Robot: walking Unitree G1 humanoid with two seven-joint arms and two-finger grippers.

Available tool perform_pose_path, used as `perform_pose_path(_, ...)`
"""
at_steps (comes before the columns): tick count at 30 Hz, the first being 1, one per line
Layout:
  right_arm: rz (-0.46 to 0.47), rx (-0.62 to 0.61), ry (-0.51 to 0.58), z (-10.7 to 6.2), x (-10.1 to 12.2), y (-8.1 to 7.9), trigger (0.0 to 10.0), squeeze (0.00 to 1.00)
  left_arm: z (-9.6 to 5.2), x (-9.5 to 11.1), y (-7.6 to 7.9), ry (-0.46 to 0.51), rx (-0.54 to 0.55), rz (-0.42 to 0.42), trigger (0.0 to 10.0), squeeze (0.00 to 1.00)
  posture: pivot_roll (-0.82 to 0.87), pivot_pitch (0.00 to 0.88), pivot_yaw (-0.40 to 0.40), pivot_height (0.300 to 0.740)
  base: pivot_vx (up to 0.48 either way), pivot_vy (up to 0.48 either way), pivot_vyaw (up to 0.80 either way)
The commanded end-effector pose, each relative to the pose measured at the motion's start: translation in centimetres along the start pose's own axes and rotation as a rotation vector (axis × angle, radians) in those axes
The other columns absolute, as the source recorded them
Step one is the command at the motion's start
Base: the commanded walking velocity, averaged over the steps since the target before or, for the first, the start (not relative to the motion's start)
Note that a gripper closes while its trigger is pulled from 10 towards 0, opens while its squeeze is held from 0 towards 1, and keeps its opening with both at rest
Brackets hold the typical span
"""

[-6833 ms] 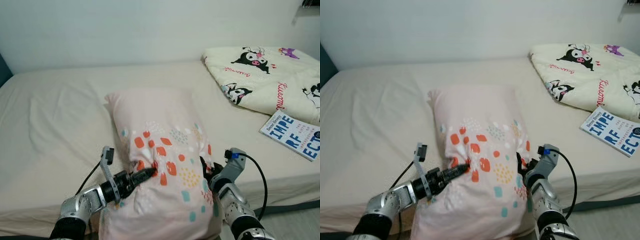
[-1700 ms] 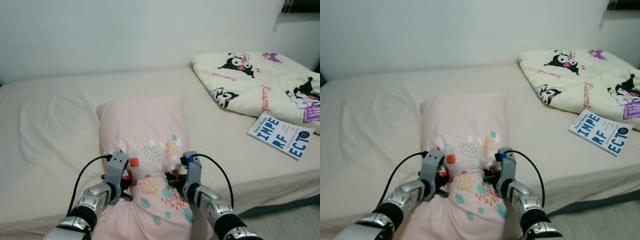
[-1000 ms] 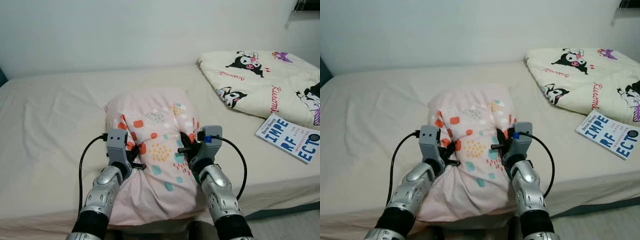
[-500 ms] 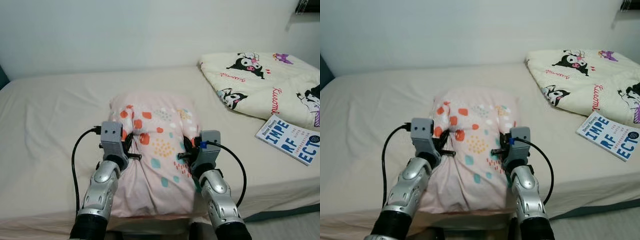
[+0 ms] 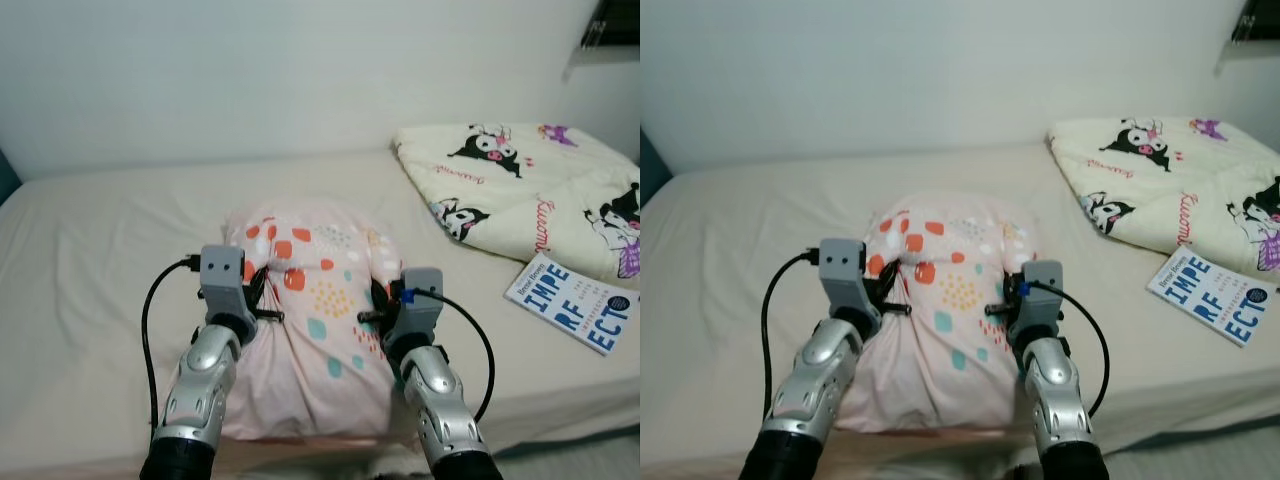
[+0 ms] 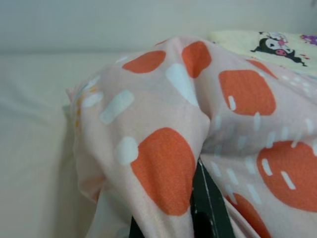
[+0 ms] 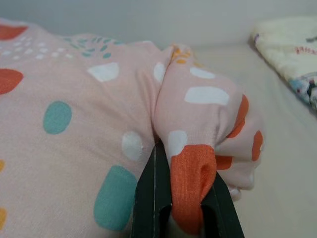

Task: Clean up the room

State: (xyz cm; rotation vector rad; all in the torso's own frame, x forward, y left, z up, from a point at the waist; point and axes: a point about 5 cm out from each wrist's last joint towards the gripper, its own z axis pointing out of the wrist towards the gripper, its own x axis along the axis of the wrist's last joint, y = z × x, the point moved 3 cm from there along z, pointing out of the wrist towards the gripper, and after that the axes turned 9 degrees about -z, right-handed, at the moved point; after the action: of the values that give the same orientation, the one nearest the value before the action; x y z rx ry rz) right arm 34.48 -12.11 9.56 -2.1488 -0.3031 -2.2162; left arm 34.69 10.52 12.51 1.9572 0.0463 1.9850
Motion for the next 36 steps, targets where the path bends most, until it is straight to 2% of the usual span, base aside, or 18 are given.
perform_pose_path(1,-0.033,0.058,0.103,0.66,2.46,-1.55,10.0,0.0,0.16,1.41,1.55,0.068,-0.064,0.029,10.0,0.0,0.06,0.0,-0.026,0.693,0.0,0.0,0.0)
perform_pose_path(10,-0.055,0.068,0.108,0.68,2.58,-1.47,10.0,0.0,-0.03,1.53,1.5,0.078,-0.062,0.073,10.0,0.0,0.06,0.0,-0.029,0.728,0.0,0.0,0.0)
perform_pose_path(14,-0.059,0.07,0.107,0.63,2.53,-1.46,10.0,0.0,-0.09,1.61,1.37,0.082,-0.052,0.068,10.0,0.0,0.06,0.0,-0.029,0.74,0.0,0.0,0.0)
perform_pose_path(20,-0.062,0.073,0.093,0.73,2.25,-1.5,10.0,0.0,-0.03,1.65,1.23,0.083,-0.044,0.107,10.0,0.0,0.06,0.0,-0.028,0.74,0.0,0.0,0.0)
perform_pose_path(36,-0.054,0.075,0.082,0.62,1.91,-1.59,10.0,0.0,-0.2,1.22,1.18,0.063,-0.048,0.089,10.0,0.0,0.05,0.0,-0.027,0.74,0.0,0.0,0.0)
